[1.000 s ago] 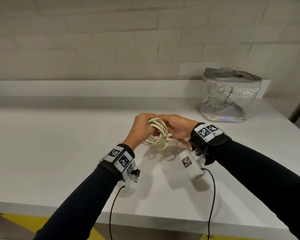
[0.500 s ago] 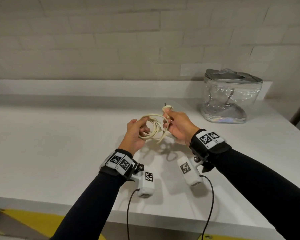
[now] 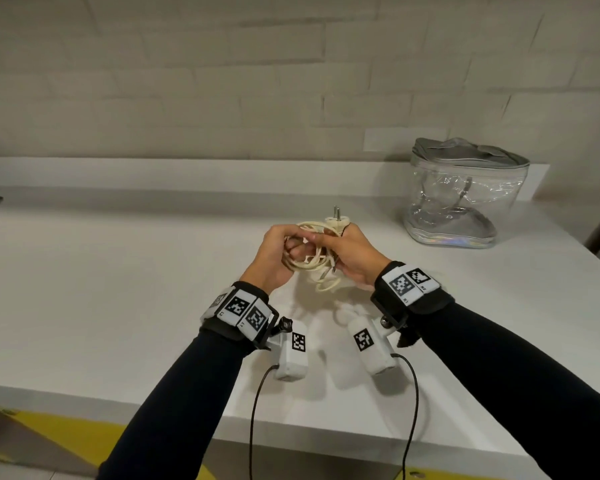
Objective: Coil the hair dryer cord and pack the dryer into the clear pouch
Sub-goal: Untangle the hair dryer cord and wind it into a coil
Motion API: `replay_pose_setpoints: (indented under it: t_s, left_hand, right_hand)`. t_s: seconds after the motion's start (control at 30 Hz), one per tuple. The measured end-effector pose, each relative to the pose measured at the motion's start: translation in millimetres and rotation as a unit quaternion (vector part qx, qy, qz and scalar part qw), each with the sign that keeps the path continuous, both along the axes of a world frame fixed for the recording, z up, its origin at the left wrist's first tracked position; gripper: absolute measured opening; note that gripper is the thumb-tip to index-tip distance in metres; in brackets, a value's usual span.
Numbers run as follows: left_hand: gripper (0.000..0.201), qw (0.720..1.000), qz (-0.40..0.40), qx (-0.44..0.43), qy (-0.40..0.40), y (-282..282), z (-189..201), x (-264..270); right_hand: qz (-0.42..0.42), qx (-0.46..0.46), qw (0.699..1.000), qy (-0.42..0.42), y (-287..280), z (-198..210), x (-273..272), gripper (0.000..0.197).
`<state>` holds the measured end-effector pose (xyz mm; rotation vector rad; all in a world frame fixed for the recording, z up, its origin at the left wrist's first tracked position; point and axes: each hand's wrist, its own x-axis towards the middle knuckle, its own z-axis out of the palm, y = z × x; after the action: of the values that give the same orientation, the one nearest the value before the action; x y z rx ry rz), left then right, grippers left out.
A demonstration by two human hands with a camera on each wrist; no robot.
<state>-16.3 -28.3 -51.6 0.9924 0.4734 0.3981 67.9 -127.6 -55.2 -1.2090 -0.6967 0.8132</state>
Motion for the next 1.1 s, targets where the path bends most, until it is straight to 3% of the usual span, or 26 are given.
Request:
replay_pose_setpoints:
  t_s: [0.1,0.23,0.37,0.5,0.6,0.7,0.77,0.87,1.0,1.1]
  left_hand:
    - [0.011,0.999,-0.005,0.000,-0.040,-7,-16,-4]
    - [0.017,0.996,0.070,-0.020,-0.047,-21,-32,3]
    - [0.024,0.976,0.191,-0.081,-0.066,-29,-21,10]
    - [0.025,0.967,0.233,-0.094,-0.036,-25,-11,17]
    - [0.028,0.972,0.224,-0.075,-0.014,-23,-13,21]
    - [0.029,0.979,0.198,-0.050,-0.016,-26,-17,19]
    - [0.032,0.987,0.142,-0.044,-0.063,-27,-18,15]
    - [0.055,0.987,0.083,-0.021,-0.138,-32,-23,7]
    - [0.056,0.981,0.161,0.041,-0.098,-39,-26,5]
    - [0.042,0.970,0.229,-0.014,-0.082,-32,-26,6]
  right_hand:
    - [-0.077,0.035,0.995,0.061,9,-2,3,0.013]
    - [-0.113,0.052,0.980,0.153,12,-13,4,0.019]
    - [-0.080,0.045,0.982,0.168,10,-6,7,0.010]
    - [0.012,0.024,0.978,0.207,-3,1,14,0.011]
    - [0.049,0.001,0.983,0.177,-7,4,13,0.005]
    - [0.004,0.000,0.989,0.150,-1,-1,11,0.012]
    - [-0.018,0.029,0.984,0.174,3,-3,13,0.014]
    - [-0.038,0.062,0.979,0.188,7,-1,15,0.015]
    - [-0.052,0.036,0.989,0.132,10,-4,10,0.014]
    - [-0.023,-0.039,0.992,0.119,5,-5,12,0.025]
